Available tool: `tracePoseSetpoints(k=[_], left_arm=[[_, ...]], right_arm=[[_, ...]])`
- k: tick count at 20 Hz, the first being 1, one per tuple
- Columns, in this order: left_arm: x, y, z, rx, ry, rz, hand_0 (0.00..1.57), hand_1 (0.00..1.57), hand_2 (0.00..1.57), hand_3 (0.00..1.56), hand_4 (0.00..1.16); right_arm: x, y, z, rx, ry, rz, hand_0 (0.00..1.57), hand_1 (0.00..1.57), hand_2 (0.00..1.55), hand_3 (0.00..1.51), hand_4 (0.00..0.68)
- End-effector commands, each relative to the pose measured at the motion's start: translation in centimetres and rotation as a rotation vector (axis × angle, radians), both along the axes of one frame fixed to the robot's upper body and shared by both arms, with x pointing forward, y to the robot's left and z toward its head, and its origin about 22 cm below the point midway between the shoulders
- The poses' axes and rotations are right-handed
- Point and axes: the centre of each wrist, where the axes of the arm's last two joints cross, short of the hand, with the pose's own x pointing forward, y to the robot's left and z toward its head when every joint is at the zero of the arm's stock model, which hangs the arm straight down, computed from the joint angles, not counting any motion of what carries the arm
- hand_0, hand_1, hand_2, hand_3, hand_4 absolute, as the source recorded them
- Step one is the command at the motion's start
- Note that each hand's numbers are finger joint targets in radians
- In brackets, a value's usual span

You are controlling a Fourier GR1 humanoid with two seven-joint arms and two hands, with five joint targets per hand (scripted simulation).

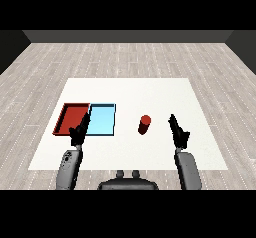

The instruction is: Pick the red can and put it in the red box

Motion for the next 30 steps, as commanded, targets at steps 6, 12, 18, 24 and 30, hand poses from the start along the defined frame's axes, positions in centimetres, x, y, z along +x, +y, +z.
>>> tracePoseSetpoints(k=[6,12,18,24,30], left_arm=[[-1.3,0.1,-0.3,0.012,-0.048,0.050,0.00,0.00,0.00,0.00,0.00],[-1.1,1.1,1.0,-0.072,-0.439,0.045,0.00,0.00,0.00,0.00,0.00],[0.3,1.3,1.1,-0.088,-0.440,0.043,0.00,0.00,0.00,0.00,0.00],[-1.0,1.9,-0.7,-0.086,-0.438,0.029,0.00,0.00,0.00,0.00,0.00],[-0.3,-1.0,0.0,-0.077,-0.421,0.044,0.00,0.00,0.00,0.00,0.00]], right_arm=[[2.3,1.4,0.9,0.003,0.033,0.004,0.00,0.00,0.00,0.00,0.000],[0.5,-0.9,-0.6,0.188,-0.256,0.127,0.00,0.00,0.00,0.00,0.000],[0.5,0.2,-1.4,0.140,-0.256,0.132,0.00,0.00,0.00,0.00,0.000],[0.9,-0.8,-0.6,0.140,-0.270,0.117,0.00,0.00,0.00,0.00,0.000],[1.3,-1.6,-1.0,0.193,-0.244,0.092,0.00,0.00,0.00,0.00,0.000]])
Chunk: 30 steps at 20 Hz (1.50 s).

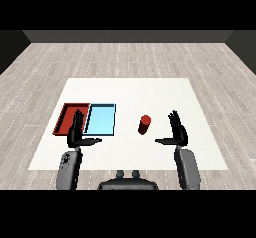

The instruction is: Pick the red can and put it in the red box

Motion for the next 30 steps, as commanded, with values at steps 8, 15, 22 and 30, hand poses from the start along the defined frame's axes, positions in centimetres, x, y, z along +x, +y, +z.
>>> tracePoseSetpoints(k=[8,15,22,30], left_arm=[[0.6,0.5,0.8,-0.022,0.001,-0.020,0.00,0.00,0.00,0.00,0.00],[-1.4,-0.4,0.5,-0.018,-0.019,0.012,0.00,0.00,0.00,0.00,0.00],[0.4,0.5,-0.4,-0.049,-0.032,-0.008,0.00,0.00,0.00,0.00,0.00],[-0.7,1.6,-0.5,-0.050,-0.027,0.008,0.00,0.00,0.00,0.00,0.00]], right_arm=[[2.3,1.4,-2.0,0.034,0.041,0.021,0.00,0.00,0.00,0.00,0.000],[3.3,2.8,-2.2,0.100,0.056,0.030,0.00,0.00,0.00,0.00,0.000],[5.5,6.0,-3.5,0.108,0.081,0.045,0.00,0.00,0.00,0.00,0.000],[5.5,7.1,-3.6,0.144,0.101,0.054,0.00,0.00,0.00,0.00,0.000]])
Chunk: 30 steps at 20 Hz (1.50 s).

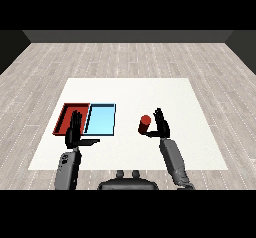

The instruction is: Pick the red can and put it in the red box

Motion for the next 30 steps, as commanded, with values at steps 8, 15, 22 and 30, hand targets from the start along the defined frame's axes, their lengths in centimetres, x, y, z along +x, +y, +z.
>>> tracePoseSetpoints(k=[8,15,22,30], left_arm=[[-1.1,-1.5,0.7,-0.008,-0.007,-0.022,0.00,0.00,0.00,0.00,0.00],[-2.2,-0.7,0.3,-0.010,0.013,0.007,0.00,0.00,0.00,0.00,0.00],[-0.5,0.9,1.2,-0.014,-0.005,0.008,0.00,0.00,0.00,0.00,0.00],[-0.8,-0.3,1.5,-0.005,0.002,-0.010,0.00,0.00,0.00,0.00,0.00]], right_arm=[[2.1,1.0,-1.4,0.033,0.027,-0.008,0.00,0.00,0.00,0.00,0.000],[1.3,1.1,-2.2,0.060,0.036,0.004,0.00,0.00,0.00,0.00,0.000],[2.0,2.3,-2.0,0.049,0.036,0.013,0.00,0.00,0.00,0.00,0.000],[2.7,3.3,-3.0,0.021,0.049,0.007,0.00,0.00,0.00,0.00,0.000]])
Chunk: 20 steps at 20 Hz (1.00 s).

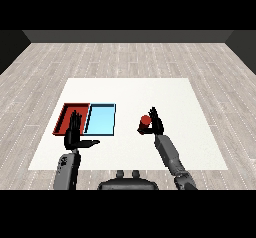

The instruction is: Pick the red can and put it in the red box

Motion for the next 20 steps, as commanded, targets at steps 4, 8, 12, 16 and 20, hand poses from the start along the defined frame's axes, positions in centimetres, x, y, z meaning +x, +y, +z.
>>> tracePoseSetpoints(k=[4,8,12,16,20], left_arm=[[-1.2,1.9,0.0,0.018,-0.003,0.007,0.00,0.00,0.00,0.00,0.00],[1.4,-2.5,0.3,0.015,-0.007,0.018,0.00,0.00,0.00,0.00,0.00],[1.7,0.3,0.4,0.010,-0.015,0.005,0.00,0.00,0.00,0.00,0.00],[1.3,-0.1,0.3,0.005,0.005,-0.002,0.00,0.00,0.00,0.00,0.00],[-0.1,1.1,-0.9,-0.003,0.006,0.004,0.00,0.00,0.00,0.00,0.00]], right_arm=[[-1.2,-0.7,0.7,0.007,0.015,0.025,0.00,0.00,0.00,0.00,0.000],[-0.9,1.6,1.2,-0.004,0.019,0.011,0.00,0.00,0.00,0.00,0.000],[1.2,1.3,0.5,-0.021,0.036,0.017,0.00,0.00,0.00,0.00,0.000],[1.1,0.5,1.9,-0.021,0.013,0.028,0.00,0.00,0.00,0.00,0.000],[1.8,1.3,1.4,-0.015,0.074,0.018,0.00,0.00,0.00,0.00,0.000]])
